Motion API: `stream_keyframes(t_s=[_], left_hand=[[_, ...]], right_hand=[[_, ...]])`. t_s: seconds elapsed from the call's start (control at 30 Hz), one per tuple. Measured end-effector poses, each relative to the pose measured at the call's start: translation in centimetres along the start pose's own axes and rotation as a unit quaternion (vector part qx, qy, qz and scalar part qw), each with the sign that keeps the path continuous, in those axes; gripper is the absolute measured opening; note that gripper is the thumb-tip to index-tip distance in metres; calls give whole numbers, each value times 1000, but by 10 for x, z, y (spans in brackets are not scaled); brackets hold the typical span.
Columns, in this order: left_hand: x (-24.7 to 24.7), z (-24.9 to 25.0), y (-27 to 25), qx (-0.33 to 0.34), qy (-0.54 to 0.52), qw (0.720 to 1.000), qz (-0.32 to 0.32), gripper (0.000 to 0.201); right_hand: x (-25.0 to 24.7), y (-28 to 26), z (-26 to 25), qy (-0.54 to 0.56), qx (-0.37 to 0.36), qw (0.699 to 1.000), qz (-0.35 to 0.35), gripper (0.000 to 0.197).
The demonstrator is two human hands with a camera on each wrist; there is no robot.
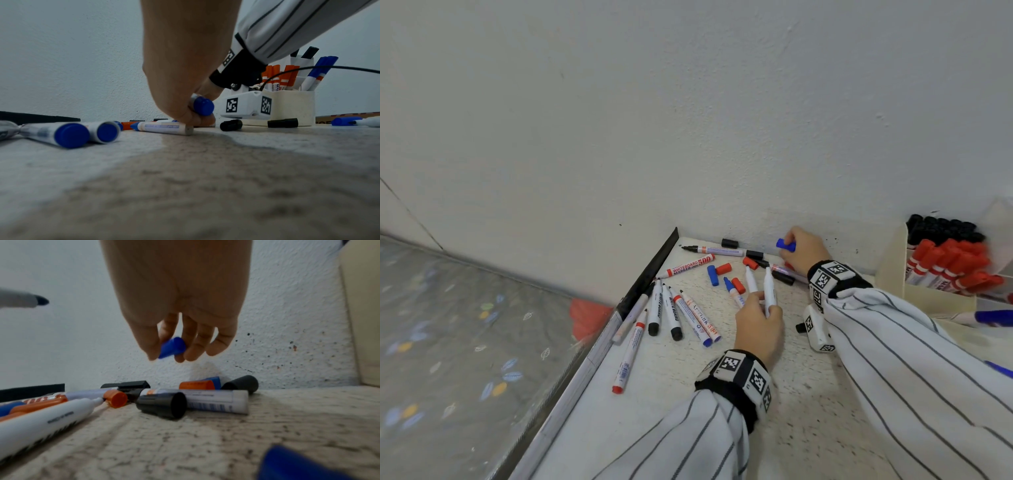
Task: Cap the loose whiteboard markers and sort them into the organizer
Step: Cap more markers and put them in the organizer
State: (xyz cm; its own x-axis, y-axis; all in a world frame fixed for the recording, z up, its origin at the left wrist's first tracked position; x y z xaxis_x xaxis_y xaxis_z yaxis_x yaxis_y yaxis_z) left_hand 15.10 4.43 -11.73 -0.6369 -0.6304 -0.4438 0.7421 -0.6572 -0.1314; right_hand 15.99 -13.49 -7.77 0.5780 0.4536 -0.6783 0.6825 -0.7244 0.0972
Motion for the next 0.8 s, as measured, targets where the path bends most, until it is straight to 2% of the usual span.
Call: stream_keyframes(t_s=[0.1,0.17,0.27,0.33,0.43,0.57,0.7,0.8], left_hand=[[9,4,-4,8,-29,998,-56,28],[20,6,-10,-6,-42,991,-130,26],[40,5,-22,-23,-14,967,-254,28],[46,5,-29,-35,1,954,-297,25],[45,7,-31,-40,-13,953,-300,23],[37,8,-23,-6,22,969,-248,22],[32,8,-18,22,45,978,-202,19],[30,11,-17,44,66,980,-182,21]], right_hand=[[-20,-13,-2,76,7,996,35,25],[-30,-21,-1,103,1,994,31,35],[-49,-35,4,138,1,989,47,32],[-64,-46,7,161,4,985,68,28],[-82,-65,9,160,-4,984,83,28],[-99,-92,13,128,-7,988,91,31],[-98,-116,22,119,-1,991,52,34],[-94,-130,29,111,-3,993,50,28]])
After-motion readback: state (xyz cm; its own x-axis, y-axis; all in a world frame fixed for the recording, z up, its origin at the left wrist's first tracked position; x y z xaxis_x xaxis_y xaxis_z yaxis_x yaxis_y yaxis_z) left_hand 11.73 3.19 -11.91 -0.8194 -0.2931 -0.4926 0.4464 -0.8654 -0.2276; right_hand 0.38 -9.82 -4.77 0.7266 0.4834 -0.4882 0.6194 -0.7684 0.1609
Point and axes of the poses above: each hand's wrist, its own y-axis towards the middle knuckle, its own x-axis out of the palm, z = x × y, the point moved 7 cm from there along y, towards the middle knuckle, and after that the axes turned 13 degrees about y, right-handed, at the moved point
